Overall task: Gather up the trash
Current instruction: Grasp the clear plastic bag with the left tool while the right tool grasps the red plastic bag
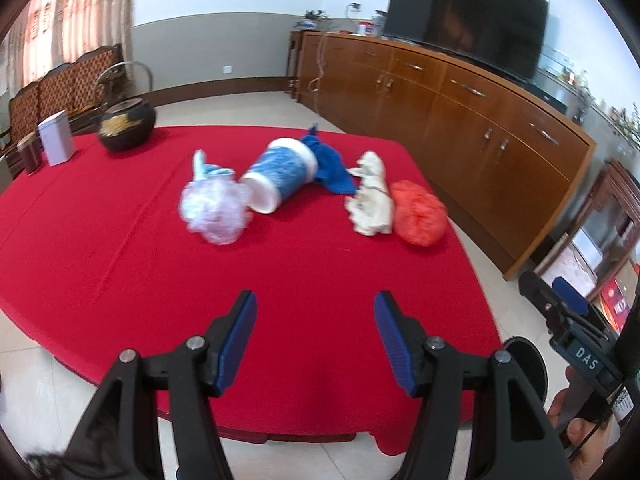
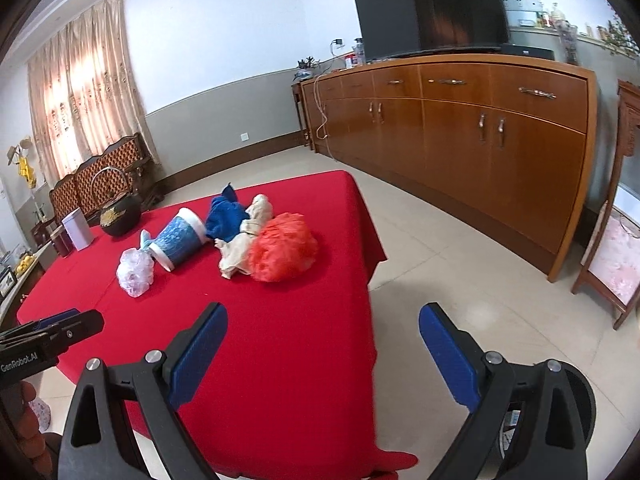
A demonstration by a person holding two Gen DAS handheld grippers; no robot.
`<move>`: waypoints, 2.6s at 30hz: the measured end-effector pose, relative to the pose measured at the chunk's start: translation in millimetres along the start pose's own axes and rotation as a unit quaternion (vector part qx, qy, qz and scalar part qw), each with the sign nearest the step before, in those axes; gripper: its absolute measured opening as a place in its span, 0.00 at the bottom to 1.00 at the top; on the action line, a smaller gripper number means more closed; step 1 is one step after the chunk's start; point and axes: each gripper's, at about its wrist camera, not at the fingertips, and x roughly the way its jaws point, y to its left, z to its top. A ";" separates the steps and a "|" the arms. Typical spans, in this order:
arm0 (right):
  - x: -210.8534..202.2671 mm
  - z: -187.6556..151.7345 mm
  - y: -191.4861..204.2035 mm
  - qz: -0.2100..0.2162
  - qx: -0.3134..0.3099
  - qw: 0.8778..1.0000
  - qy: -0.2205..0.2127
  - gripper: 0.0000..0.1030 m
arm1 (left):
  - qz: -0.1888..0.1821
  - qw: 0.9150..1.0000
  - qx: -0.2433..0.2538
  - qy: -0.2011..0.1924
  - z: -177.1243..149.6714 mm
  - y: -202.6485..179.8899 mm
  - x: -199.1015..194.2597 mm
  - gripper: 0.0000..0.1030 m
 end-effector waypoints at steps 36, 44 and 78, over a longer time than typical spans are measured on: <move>119.3 43.5 49.1 0.003 -0.018 0.999 0.043 0.95 | 0.034 0.998 -0.046 0.007 56.6 83.0 95.0 0.61; 152.5 54.4 51.1 -0.006 -0.016 0.998 0.061 0.95 | 0.035 0.998 -0.053 0.020 61.9 90.5 117.6 0.61; 185.4 55.3 50.3 0.019 0.003 0.995 0.103 0.36 | 0.011 0.997 -0.071 -0.002 65.0 93.4 117.5 0.41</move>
